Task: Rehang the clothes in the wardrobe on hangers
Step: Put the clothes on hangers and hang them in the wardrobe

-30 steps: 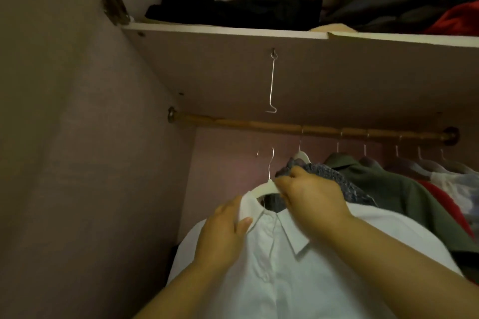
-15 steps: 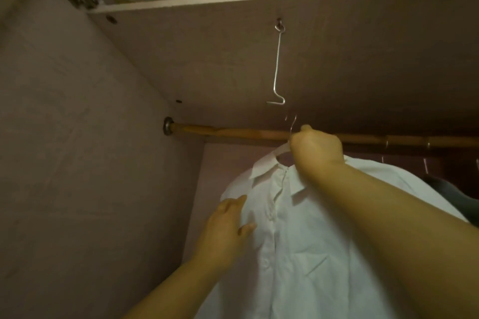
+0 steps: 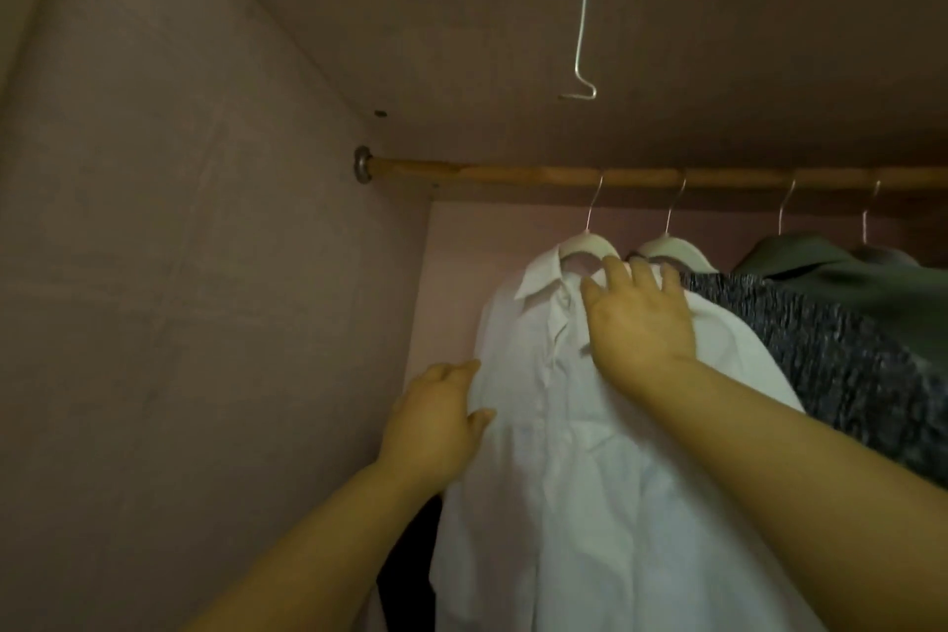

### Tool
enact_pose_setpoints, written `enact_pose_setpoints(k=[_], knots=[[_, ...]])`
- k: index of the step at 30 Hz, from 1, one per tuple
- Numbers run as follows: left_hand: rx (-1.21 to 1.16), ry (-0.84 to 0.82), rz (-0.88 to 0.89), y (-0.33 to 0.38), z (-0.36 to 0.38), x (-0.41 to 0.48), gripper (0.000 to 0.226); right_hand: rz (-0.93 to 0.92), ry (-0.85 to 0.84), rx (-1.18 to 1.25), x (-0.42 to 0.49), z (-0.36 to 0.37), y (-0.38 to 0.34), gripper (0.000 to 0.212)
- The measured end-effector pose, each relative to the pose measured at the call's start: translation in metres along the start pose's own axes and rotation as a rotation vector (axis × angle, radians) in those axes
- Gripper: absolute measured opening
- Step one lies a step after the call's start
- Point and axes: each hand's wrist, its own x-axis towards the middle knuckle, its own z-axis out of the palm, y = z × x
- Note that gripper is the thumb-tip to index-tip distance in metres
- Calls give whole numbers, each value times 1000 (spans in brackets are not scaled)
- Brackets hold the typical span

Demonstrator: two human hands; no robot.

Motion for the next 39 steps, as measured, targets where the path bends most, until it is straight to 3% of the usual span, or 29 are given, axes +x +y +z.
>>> enact_pose_setpoints(k=[4, 8, 21, 25, 33, 39], knots=[[114, -82, 1, -3, -12, -39, 59, -53, -92, 82, -56, -2, -26, 43], [149, -196, -34, -12, -27, -93, 56, -90, -267, 160, -129, -11, -56, 50], [248, -638, -181, -36, -80, -330, 46, -192, -672, 447, -373, -91, -140, 56], [311, -662, -245, -36, -105, -404, 38, -235, -691, 509, -428, -126, -159, 53], [352, -649, -451, -3, -178, -583, 61, -367, -826, 749, -555, -204, -186, 57], [469, -703, -659, 28, -260, -727, 56, -541, -915, 865, -643, -277, -209, 59]])
